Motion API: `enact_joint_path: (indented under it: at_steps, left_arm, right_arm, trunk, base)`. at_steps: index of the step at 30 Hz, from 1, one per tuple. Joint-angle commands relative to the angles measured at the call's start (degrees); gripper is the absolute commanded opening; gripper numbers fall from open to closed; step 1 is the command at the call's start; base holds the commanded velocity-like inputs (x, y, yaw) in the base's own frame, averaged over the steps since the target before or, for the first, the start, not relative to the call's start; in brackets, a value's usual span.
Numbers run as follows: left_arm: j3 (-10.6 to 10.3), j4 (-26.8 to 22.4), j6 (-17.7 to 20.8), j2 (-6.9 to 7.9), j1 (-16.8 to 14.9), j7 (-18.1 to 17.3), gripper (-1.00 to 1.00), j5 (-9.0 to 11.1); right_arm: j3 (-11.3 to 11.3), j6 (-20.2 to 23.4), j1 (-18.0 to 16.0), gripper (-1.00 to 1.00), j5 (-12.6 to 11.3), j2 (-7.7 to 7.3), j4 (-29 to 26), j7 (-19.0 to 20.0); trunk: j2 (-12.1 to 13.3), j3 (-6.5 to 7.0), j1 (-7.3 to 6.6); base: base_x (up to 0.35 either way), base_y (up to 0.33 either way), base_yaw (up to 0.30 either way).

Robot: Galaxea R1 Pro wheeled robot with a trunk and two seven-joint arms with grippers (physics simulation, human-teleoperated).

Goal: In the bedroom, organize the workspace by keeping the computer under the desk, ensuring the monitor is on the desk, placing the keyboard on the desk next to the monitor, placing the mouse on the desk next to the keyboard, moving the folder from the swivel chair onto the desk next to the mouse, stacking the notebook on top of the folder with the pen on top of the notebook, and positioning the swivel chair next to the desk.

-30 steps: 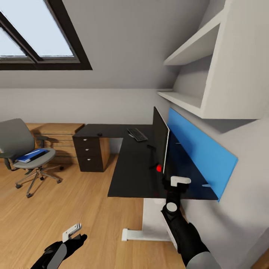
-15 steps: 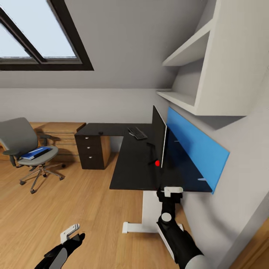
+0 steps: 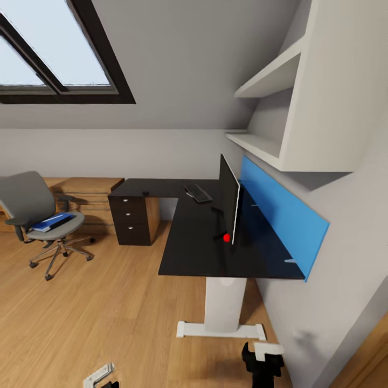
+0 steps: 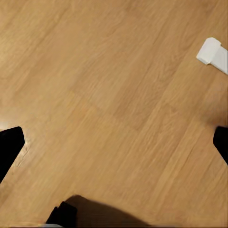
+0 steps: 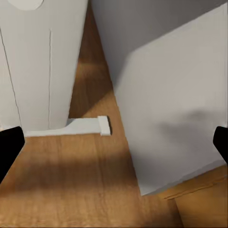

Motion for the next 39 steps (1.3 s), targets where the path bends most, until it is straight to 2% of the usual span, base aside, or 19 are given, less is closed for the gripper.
enact_joint_path:
  at_steps: [1, 5, 9, 11, 13, 15, 27, 34, 39]
  left_arm:
    - [-0.32, 2.79, -1.95, 0.01, -0.06, 0.14, 1.0, 0.11]
    - [-0.43, 7.11, -3.43, 0.13, -0.06, 0.13, 1.0, 0.07]
    - [-0.51, 8.46, -3.83, 0.19, -0.06, 0.13, 1.0, -0.71]
    - [-0.53, 8.59, -3.87, 0.2, -0.06, 0.13, 1.0, -1.87]
    - [-0.53, 8.7, -3.92, 0.11, -0.06, 0.13, 1.0, -4.38]
    - [-0.53, 8.74, -3.93, 0.05, -0.06, 0.13, 1.0, -5.17]
    - [-0.49, 8.81, -3.89, -0.06, -0.06, 0.13, 1.0, -6.0]
    - [-0.47, 8.82, -3.74, -0.14, -0.06, 0.1, 1.0, -5.97]
    - [-0.47, 8.82, -3.83, -0.99, -0.06, 0.08, 1.0, -5.94]
  right_arm:
    - [0.56, -0.38, -0.04, 1.0, -0.09, -0.24, 1.59, 1.94]
    - [0.56, -0.59, -0.02, 1.0, -0.17, -0.93, 3.69, 9.4]
    - [0.56, -0.48, 0.0, 1.0, -0.78, -1.15, 4.25, 14.3]
    - [0.53, -0.37, 0.01, 1.0, -0.99, -1.15, 4.28, 14.84]
    - [0.45, -0.3, 0.02, 1.0, -1.2, -1.15, 4.27, 15.22]
    - [0.41, -0.37, 0.03, 1.0, -1.25, -1.15, 4.27, 15.32]
    - [0.37, -0.59, 0.01, 1.0, -1.31, -1.17, 4.34, 15.41]
    - [0.38, -0.53, 0.01, 1.0, -1.31, -0.93, 4.39, 15.41]
    - [0.38, -0.74, 0.0, 1.0, -1.31, -0.9, 4.39, 15.41]
  trunk:
    - [0.37, 0.13, -0.22]
    - [1.17, 0.49, -0.66]
    - [1.17, 0.4, -0.66]
    - [1.17, 0.29, -0.66]
    - [1.17, 0.16, -0.66]
    - [1.17, 0.01, -0.66]
    - [1.17, -1.01, -0.66]
    - [1.17, -1.41, -0.66]
    - [1.17, -1.48, -0.66]
  base:
    - [0.0, 0.0, 0.0]
    - [0.0, 0.0, 0.0]
    - [0.0, 0.0, 0.058]
    - [0.0, 0.0, 0.139]
    - [0.0, 0.092, 0.166]
    - [0.0, 0.203, 0.144]
    - [0.0, 0.287, -0.006]
    - [0.0, 0.305, 0.187]
    - [0.012, 0.307, 0.254]
